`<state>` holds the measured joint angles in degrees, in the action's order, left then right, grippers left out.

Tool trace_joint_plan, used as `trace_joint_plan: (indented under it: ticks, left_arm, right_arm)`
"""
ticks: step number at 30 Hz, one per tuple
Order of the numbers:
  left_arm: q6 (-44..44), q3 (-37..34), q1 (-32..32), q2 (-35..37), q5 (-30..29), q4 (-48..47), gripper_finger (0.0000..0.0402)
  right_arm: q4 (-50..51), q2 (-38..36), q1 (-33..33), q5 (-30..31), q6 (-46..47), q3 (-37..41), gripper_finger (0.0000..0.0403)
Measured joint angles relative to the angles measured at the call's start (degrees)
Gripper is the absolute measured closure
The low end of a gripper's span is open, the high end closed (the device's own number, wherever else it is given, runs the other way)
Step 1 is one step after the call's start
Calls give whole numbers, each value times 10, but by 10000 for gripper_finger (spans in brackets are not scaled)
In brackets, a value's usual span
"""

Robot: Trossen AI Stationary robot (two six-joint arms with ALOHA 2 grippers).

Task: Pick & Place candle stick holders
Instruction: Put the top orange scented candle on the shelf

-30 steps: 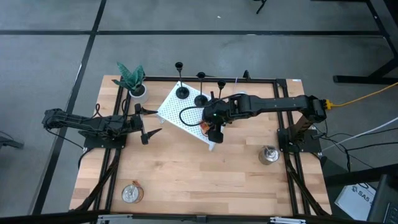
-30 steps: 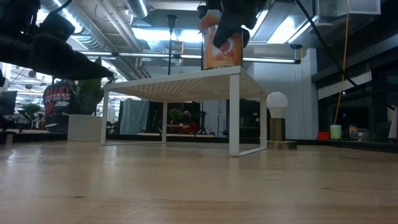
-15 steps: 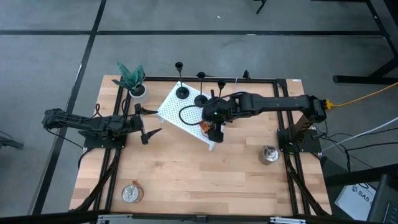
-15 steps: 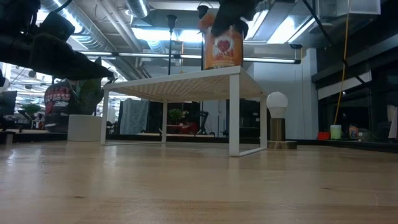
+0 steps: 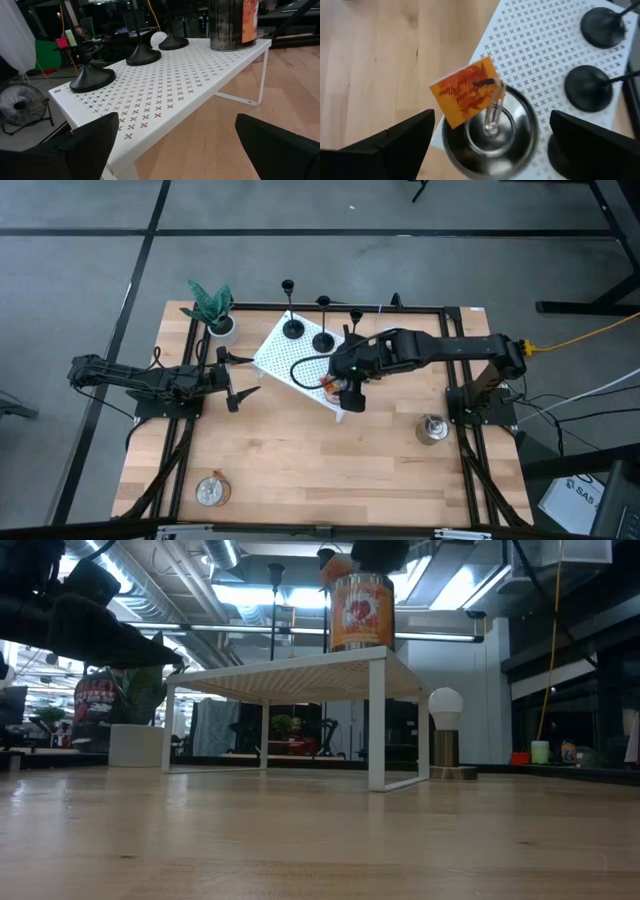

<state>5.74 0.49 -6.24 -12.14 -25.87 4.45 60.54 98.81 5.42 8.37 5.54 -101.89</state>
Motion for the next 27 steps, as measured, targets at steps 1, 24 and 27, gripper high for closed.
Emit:
trace_joint_plan:
  ticks: [1, 24, 27]
  left_arm:
    - [0, 0, 0, 0, 0, 0, 2]
    - [0, 0, 0, 0, 0, 0, 1]
    - [0, 0, 0, 0, 0, 0, 1]
  right_arm:
    - [9, 0, 2, 1, 0, -9, 3]
    - [142, -21, 170, 161, 187, 1, 3]
    - [103, -51, 185, 190, 213, 63, 3]
